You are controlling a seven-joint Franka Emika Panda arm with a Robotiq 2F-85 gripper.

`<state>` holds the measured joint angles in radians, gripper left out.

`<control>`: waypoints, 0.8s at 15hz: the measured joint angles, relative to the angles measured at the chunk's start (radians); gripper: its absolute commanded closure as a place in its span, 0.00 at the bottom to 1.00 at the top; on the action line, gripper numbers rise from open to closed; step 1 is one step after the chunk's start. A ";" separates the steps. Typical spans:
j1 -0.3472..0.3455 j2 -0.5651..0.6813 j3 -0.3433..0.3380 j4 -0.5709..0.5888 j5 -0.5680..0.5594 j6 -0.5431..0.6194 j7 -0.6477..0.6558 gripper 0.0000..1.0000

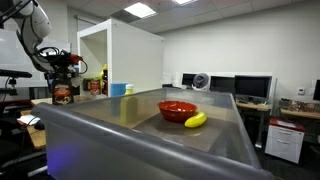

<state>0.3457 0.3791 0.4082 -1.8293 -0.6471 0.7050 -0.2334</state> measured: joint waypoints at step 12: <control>0.001 -0.015 0.022 -0.021 0.002 0.009 0.001 0.00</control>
<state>0.3463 0.3642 0.4298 -1.8499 -0.6448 0.7138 -0.2321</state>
